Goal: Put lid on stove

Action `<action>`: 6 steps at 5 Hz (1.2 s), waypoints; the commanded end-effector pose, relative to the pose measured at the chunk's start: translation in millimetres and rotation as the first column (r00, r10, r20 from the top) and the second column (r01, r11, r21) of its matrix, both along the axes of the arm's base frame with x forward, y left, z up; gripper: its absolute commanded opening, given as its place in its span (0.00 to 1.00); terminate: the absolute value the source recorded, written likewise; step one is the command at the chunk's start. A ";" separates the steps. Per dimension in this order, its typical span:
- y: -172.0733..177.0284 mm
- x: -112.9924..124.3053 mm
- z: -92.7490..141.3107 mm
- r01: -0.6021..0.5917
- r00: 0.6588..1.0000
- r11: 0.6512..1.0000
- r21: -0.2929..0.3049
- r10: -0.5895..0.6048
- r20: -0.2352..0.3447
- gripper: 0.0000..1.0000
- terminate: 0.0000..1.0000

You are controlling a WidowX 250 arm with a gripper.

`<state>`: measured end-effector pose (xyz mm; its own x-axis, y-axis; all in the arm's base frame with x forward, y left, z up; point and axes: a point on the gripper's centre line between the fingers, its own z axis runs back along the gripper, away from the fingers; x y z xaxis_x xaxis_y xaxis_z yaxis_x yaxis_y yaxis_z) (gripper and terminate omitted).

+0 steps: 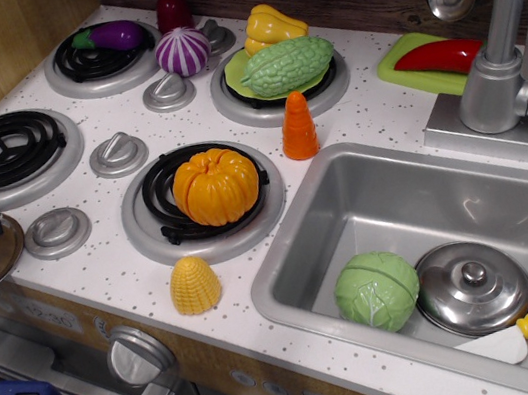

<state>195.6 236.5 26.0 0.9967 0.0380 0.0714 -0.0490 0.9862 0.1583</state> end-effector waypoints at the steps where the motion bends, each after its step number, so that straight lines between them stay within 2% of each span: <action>1: 19.4 -3.3 8.6 0.001 1.000 1.000 0.025 -0.001 0.030 1.00 0.00; 3: 25.5 -5.2 -7.0 -0.005 0.998 0.999 0.032 0.003 0.066 1.00 0.00; 5: 29.5 -6.6 -14.5 -0.017 0.997 1.000 0.002 0.017 0.077 1.00 0.00; 6: 26.9 -6.0 -14.5 -0.034 0.997 0.999 0.007 0.034 0.074 0.00 0.00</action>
